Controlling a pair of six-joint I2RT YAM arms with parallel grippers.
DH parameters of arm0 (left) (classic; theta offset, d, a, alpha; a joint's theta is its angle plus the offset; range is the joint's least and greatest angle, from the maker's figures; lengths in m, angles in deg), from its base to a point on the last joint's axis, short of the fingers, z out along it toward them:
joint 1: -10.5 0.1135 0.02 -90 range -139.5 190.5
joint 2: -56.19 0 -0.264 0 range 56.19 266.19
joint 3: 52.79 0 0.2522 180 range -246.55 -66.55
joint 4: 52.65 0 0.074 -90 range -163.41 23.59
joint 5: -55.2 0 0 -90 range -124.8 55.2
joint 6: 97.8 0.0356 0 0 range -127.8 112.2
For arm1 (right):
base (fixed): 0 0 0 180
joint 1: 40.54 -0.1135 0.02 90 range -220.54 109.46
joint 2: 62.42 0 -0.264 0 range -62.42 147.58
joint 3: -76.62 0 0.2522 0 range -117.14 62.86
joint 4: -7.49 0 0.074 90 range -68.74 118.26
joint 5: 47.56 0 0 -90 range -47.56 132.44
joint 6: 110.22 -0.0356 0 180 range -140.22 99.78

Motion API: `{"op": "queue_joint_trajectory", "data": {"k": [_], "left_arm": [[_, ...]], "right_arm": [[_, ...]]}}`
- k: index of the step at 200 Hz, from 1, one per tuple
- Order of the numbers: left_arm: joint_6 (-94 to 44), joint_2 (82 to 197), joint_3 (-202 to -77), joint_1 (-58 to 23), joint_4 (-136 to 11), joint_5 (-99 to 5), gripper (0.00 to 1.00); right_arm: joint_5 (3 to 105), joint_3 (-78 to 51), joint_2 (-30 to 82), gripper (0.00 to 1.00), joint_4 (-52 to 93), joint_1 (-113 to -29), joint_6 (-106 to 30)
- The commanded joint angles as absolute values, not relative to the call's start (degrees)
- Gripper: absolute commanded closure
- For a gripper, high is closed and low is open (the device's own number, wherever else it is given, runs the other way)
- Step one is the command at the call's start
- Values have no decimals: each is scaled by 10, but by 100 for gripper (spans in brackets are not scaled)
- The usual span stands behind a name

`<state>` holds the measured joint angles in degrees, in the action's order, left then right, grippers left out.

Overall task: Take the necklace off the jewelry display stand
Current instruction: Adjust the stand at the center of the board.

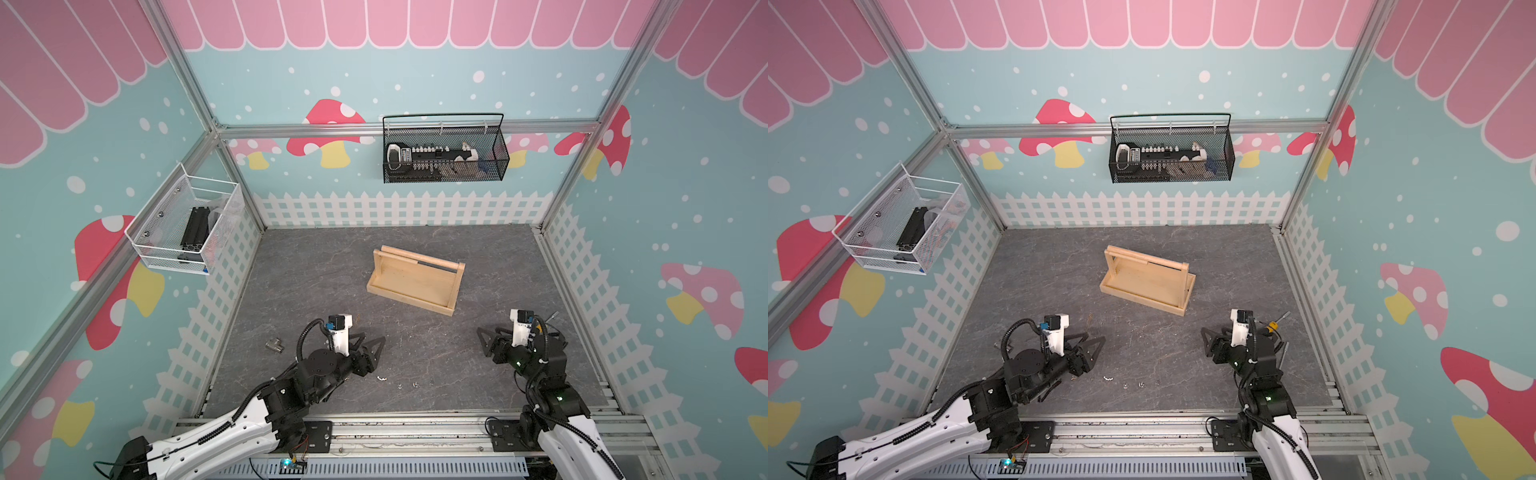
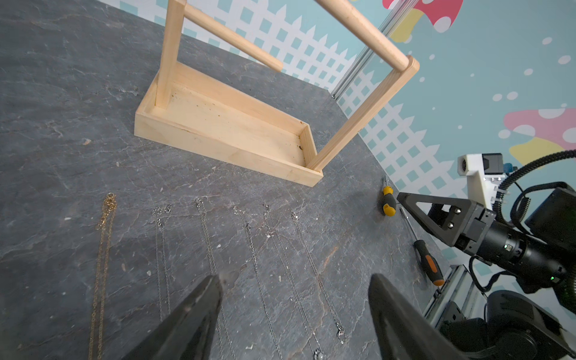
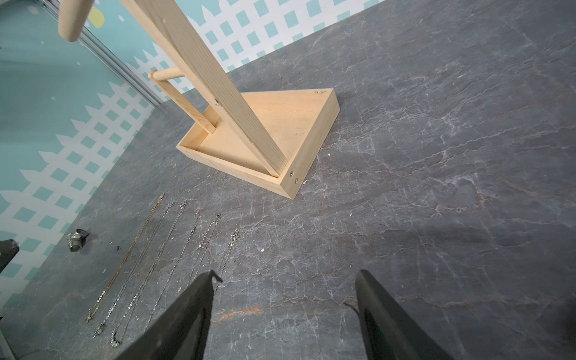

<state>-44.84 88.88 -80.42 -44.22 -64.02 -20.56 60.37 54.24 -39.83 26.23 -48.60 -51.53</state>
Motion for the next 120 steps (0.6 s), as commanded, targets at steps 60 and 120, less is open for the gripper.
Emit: {"op": "queue_joint_trajectory", "data": {"k": [60,120], "left_arm": [[-455,904,-800,-440,-619,-235,25],[-452,889,-779,-439,-614,-220,25]], "right_arm": [[528,459,-171,24,213,-606,-472],[443,479,-113,26,98,-617,-543]]}}
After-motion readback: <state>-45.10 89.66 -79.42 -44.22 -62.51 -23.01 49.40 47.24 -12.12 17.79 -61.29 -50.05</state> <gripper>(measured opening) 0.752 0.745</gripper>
